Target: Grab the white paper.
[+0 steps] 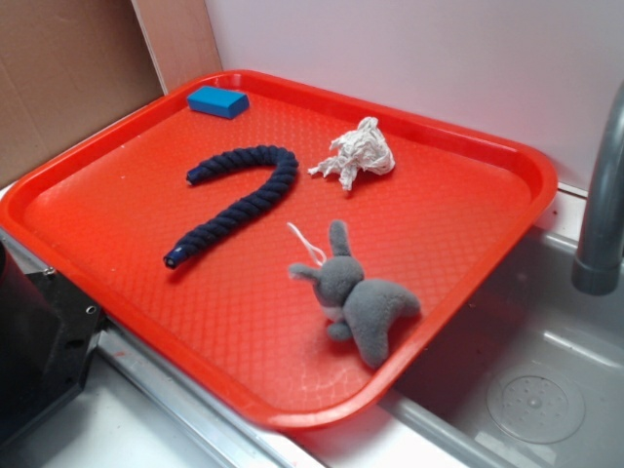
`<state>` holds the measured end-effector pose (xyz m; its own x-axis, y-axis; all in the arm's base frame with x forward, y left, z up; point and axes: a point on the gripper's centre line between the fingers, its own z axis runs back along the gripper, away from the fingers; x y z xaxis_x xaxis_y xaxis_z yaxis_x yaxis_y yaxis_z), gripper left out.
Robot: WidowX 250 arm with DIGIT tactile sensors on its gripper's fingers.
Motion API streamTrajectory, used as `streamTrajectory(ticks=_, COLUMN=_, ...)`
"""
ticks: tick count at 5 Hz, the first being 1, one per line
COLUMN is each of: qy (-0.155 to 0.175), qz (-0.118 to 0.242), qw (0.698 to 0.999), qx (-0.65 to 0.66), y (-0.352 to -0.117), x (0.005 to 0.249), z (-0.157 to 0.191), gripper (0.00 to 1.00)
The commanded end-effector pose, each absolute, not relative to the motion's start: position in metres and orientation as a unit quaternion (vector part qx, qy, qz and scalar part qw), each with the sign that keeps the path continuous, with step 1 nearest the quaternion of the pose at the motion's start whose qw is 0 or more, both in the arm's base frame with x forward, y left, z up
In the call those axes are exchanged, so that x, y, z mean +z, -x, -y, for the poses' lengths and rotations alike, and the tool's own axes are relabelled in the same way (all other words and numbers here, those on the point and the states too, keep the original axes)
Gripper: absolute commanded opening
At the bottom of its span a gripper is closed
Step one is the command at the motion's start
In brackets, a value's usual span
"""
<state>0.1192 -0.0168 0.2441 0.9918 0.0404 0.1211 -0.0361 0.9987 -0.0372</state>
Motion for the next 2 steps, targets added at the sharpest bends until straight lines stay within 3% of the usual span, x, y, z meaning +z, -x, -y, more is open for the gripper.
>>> streamTrajectory(ticks=1, qy=0.017, qz=0.061, qw=0.998, qx=0.019, y=-0.119, x=0.244, z=0.017, gripper=1.00)
streamTrajectory(ticks=2, qy=0.017, qz=0.092, qw=0.993, qx=0.074, y=-0.135, x=0.233, z=0.022, gripper=1.00)
